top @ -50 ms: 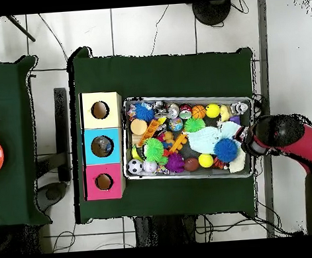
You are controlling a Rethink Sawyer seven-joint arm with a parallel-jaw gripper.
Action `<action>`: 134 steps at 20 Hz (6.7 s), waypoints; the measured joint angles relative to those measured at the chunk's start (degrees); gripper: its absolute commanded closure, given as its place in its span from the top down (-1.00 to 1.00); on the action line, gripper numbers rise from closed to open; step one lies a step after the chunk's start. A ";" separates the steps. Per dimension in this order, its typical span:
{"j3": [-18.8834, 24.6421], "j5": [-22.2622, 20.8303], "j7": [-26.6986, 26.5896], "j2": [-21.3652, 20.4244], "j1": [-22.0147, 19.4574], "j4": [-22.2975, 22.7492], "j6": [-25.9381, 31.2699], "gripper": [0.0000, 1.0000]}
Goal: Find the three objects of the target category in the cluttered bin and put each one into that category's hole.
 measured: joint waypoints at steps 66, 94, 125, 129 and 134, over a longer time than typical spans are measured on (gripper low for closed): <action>-7.69 17.62 6.27 -6.34 28.10 17.89 -13.81 1.00; -9.73 20.76 9.29 1.02 31.53 22.87 -26.42 1.00; -6.11 20.92 9.29 1.27 24.13 22.60 -18.57 -1.00; -6.09 19.45 9.29 1.16 21.95 20.95 -11.27 -1.00; -6.26 16.03 9.29 0.93 18.50 18.22 -3.81 -1.00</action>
